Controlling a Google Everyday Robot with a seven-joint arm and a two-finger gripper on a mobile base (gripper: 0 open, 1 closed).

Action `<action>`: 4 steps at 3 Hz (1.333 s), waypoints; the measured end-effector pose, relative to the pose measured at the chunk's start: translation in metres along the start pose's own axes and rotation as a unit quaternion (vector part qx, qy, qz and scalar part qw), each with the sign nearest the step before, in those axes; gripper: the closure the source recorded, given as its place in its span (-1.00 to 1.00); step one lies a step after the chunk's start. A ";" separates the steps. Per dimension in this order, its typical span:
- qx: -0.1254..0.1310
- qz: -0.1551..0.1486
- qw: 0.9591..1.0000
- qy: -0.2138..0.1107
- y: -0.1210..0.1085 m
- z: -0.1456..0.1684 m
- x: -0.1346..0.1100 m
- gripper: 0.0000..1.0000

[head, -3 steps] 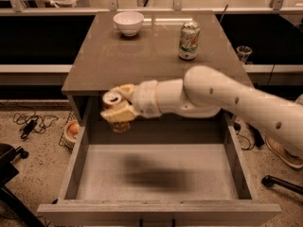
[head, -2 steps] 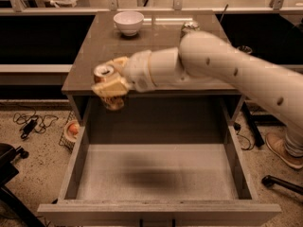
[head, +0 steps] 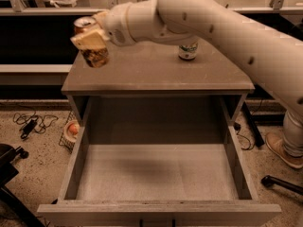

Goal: Pick orange can from top drawer and place on counter

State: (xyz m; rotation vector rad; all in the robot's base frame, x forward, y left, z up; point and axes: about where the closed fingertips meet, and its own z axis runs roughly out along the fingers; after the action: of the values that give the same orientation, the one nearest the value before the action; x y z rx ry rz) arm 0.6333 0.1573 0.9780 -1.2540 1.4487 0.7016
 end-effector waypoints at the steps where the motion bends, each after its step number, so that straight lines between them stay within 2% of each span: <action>1: 0.050 0.017 0.998 -0.024 -0.047 0.042 0.004 1.00; 2: 0.085 0.021 0.996 -0.010 -0.074 0.057 0.032 1.00; 3: 0.125 0.040 0.991 0.016 -0.101 0.053 0.089 1.00; 4: 0.140 0.059 0.988 0.019 -0.111 0.048 0.117 1.00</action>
Offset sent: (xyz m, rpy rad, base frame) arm 0.1340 0.0095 -0.0628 0.0237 -0.0362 -0.2688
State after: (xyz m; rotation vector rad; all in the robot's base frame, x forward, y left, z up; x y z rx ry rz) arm 0.7646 0.1313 0.8764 -0.9762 1.6001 0.5320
